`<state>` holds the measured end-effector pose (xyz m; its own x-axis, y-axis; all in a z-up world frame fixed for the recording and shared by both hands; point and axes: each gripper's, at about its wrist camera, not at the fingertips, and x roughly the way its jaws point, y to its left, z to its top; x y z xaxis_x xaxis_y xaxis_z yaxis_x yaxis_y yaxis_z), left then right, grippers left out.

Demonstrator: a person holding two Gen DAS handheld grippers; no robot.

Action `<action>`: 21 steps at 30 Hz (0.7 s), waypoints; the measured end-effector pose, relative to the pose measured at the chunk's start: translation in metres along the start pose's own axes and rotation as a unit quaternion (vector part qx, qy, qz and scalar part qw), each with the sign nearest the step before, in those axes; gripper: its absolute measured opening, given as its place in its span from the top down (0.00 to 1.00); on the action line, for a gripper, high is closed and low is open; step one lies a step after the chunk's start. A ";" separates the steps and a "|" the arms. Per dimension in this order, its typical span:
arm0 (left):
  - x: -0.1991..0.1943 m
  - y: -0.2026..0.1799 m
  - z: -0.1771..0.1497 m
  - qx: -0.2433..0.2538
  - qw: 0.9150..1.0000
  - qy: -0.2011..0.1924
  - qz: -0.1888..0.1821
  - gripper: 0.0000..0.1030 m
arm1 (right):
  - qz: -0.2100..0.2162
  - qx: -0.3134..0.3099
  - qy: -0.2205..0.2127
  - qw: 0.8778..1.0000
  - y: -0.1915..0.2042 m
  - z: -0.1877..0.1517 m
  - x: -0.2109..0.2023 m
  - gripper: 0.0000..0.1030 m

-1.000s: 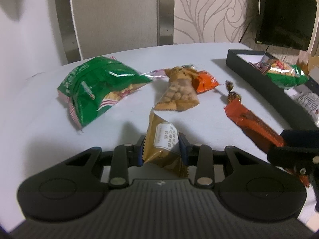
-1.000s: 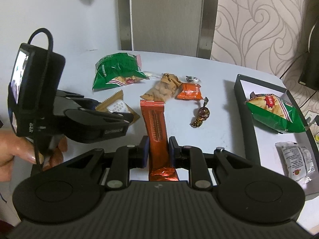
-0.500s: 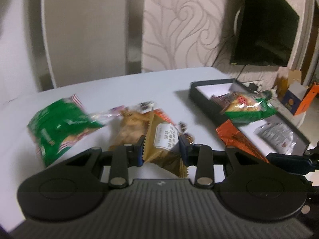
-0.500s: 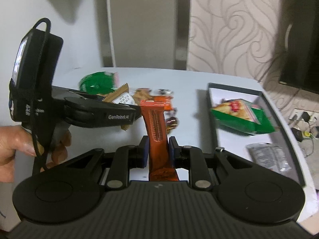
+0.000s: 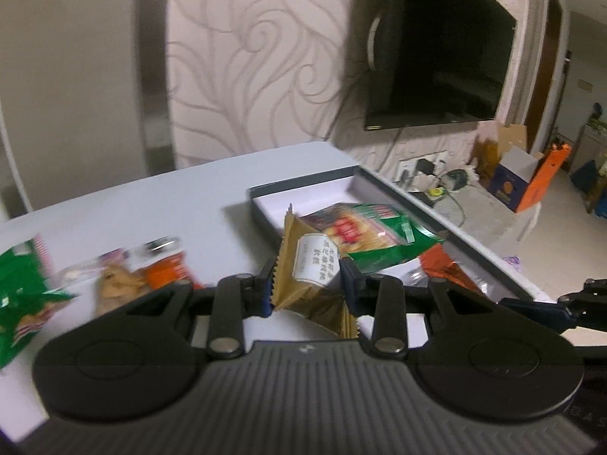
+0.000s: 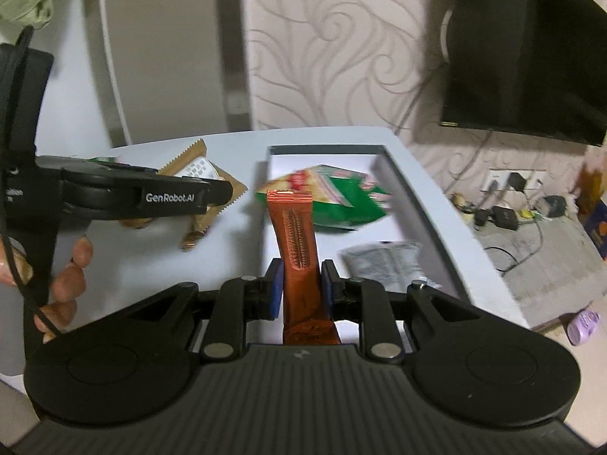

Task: Organize snacks
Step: 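Carry the cake packet and red-orange bar into the black box and release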

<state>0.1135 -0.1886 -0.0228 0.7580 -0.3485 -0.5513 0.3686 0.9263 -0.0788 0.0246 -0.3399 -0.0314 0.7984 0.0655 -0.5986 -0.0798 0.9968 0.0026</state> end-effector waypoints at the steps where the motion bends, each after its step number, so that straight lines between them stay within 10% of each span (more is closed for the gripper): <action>1: 0.003 -0.005 0.001 0.003 1.000 0.001 -0.005 0.64 | -0.003 0.002 0.000 1.000 -0.005 0.000 0.000 0.76; 21: 0.071 -0.045 0.007 0.018 0.999 0.030 0.000 0.64 | 0.006 -0.026 0.037 0.999 -0.055 0.000 0.034 0.76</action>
<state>0.1543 -0.2564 -0.0521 0.7248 -0.3385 -0.6001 0.3886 0.9201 -0.0496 0.0565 -0.3925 -0.0521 0.7515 0.0726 -0.6557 -0.1216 0.9921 -0.0295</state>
